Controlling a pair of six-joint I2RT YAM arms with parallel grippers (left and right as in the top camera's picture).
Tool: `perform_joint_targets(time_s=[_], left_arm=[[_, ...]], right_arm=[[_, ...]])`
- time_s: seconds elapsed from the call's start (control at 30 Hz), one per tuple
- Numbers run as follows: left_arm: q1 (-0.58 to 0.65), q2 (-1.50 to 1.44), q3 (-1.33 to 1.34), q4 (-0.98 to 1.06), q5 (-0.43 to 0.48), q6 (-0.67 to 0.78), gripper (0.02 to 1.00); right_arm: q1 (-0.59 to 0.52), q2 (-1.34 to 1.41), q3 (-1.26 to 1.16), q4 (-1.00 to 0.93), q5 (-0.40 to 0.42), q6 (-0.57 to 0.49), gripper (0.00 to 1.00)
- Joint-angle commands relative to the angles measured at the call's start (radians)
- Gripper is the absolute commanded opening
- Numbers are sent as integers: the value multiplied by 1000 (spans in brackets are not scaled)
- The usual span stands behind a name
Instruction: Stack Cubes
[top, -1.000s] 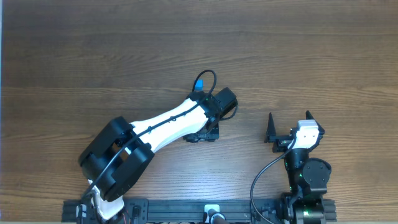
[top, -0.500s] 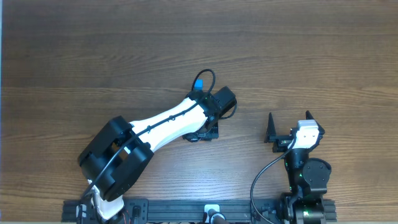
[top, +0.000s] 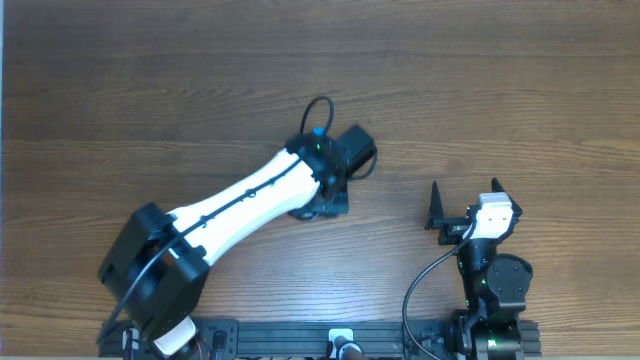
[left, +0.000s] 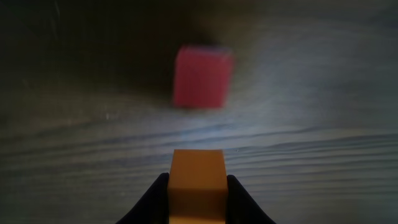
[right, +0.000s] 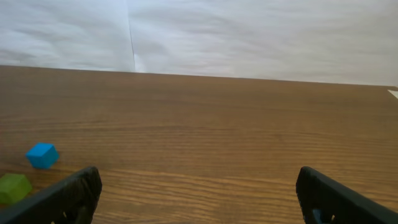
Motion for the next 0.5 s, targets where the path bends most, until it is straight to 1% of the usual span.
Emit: perform_joint_targets(time_s=[0.03,0.27,0.5], left_arm=[[35,-26,131,-35,-20,51,38],[82,22,175,-41,-20,79,38],[89,64,175,-45,-20,100,38]], right_arm=[[5,-10,-5,-1,-11,-5,987],[5,-10,-5,-1,-11,-5,991],[5,-10,-5,-1,-11,-5,993]])
